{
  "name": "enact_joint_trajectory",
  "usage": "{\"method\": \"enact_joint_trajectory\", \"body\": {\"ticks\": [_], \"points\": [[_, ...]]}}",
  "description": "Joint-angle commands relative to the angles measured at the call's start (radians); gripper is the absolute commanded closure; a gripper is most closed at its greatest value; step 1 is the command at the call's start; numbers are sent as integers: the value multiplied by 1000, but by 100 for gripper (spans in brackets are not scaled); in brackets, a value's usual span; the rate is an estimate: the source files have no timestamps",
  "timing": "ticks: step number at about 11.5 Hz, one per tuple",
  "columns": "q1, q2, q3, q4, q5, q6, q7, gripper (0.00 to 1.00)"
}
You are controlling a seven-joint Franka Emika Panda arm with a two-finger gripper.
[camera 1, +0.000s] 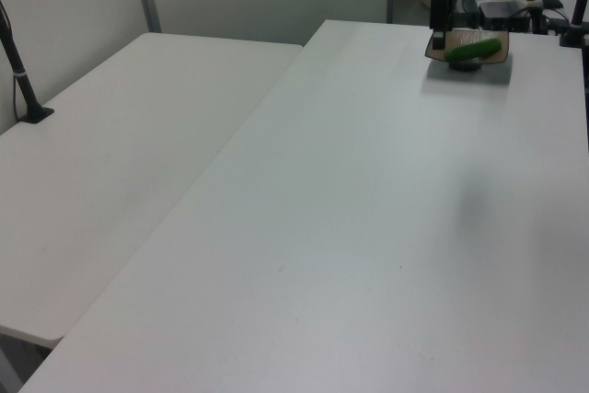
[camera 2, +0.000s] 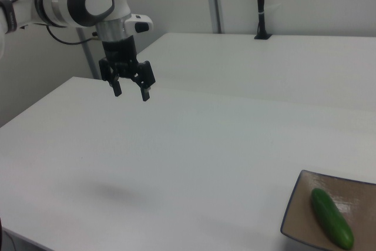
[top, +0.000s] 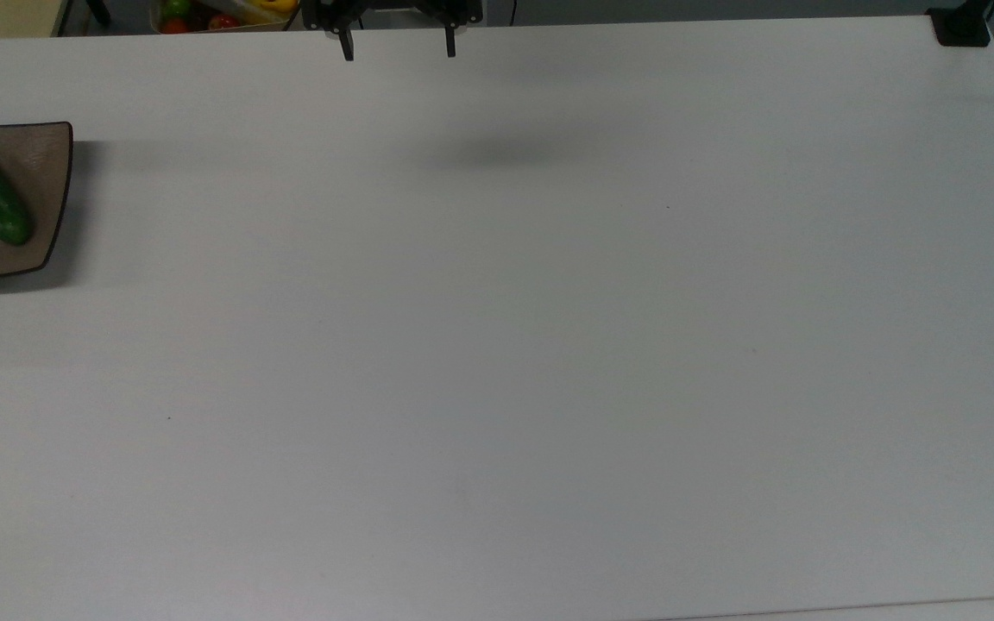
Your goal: Cucumber placed on a ceramic plate
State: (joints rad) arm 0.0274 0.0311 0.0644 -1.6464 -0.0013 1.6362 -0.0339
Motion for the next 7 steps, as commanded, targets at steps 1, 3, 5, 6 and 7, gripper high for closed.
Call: {"method": "enact_joint_trajectory", "body": {"ticks": [1,3,5,6,7], "points": [[28,-43,-26,-42,-45,-13,0,0],[26,-57,-38,-39,-43,-1,8,0],[25,-62,-70,-41,-23,23,14,0],[25,-62,-69,-41,-20,27,15,0],[25,-62,-71,-41,-10,27,17,0]]}}
